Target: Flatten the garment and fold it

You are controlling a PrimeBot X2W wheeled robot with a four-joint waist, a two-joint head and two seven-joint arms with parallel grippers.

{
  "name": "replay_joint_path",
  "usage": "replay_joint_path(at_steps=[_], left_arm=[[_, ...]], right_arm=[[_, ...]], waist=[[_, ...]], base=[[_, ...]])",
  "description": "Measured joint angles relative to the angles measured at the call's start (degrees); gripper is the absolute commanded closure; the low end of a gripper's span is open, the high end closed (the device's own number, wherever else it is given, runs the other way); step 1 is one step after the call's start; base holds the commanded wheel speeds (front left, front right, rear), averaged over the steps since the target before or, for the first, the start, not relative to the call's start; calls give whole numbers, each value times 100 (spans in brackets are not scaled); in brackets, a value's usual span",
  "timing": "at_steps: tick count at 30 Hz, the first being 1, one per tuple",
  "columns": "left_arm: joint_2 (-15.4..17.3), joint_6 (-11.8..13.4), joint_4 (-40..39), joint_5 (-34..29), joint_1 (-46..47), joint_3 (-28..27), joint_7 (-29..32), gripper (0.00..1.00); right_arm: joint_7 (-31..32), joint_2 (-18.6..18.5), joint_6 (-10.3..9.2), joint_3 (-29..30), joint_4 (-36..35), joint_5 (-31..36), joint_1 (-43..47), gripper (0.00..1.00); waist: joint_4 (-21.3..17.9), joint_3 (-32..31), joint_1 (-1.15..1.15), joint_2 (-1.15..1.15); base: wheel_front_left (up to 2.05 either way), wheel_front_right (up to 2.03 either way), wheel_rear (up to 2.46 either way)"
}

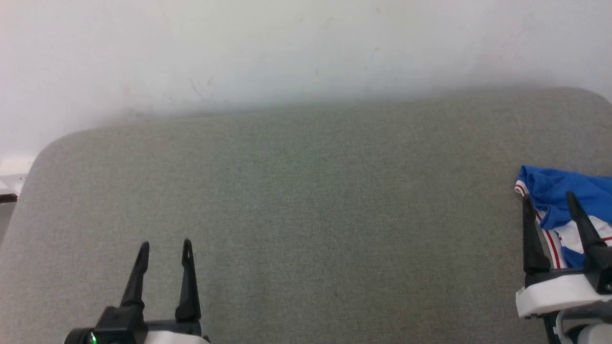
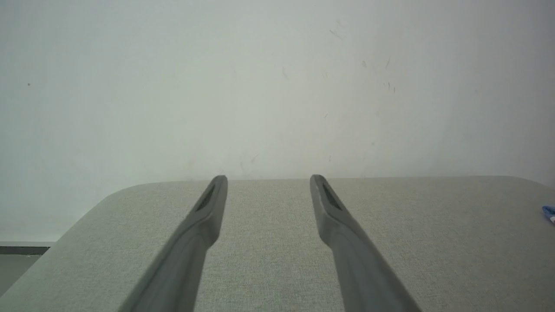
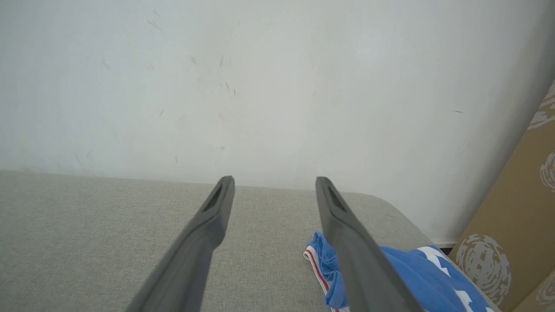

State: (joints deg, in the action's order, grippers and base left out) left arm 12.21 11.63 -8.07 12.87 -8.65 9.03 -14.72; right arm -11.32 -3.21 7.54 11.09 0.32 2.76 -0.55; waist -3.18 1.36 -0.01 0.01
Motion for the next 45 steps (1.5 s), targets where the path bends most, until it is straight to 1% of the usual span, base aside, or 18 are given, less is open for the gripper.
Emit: replay_joint_path(at_steps=[3, 8, 14, 21, 22, 42, 45], left_arm=[[-107, -58, 118, -38, -199, -42, 0, 0], [-260, -159, 194, -92, -419, -177, -1, 0], [-383, -305, 218, -248, -477, -337, -1, 0], [-513, -454, 292, -334, -517, -445, -1, 0], [-527, -469, 293, -335, -517, -459, -1, 100], [-543, -513, 328, -386, -473, -482, 162, 100], [-557, -554, 346, -391, -430, -491, 197, 100]], right_arm=[[-146, 8, 0, -30, 71, 88, 173, 0], [-241, 9, 0, -233, 320, -8, 344, 0], [-291, 14, 0, -505, 539, -71, 435, 0], [-302, 15, 0, -545, 591, -66, 433, 0], [-303, 15, 0, -544, 597, -65, 433, 100], [-132, 11, 0, -595, 563, -74, 431, 100], [-99, 11, 0, -606, 546, -74, 430, 100]], waist=[[60, -144, 0, 0], [133, -288, 0, 0], [160, -266, 1, 0], [164, -232, 1, 0], [164, -226, 0, 0], [182, -210, 1, 0], [186, -208, 1, 0]], base=[[0, 0, 0], [0, 0, 0], [0, 0, 0], [0, 0, 0], [0, 0, 0], [0, 0, 0], [0, 0, 0]])
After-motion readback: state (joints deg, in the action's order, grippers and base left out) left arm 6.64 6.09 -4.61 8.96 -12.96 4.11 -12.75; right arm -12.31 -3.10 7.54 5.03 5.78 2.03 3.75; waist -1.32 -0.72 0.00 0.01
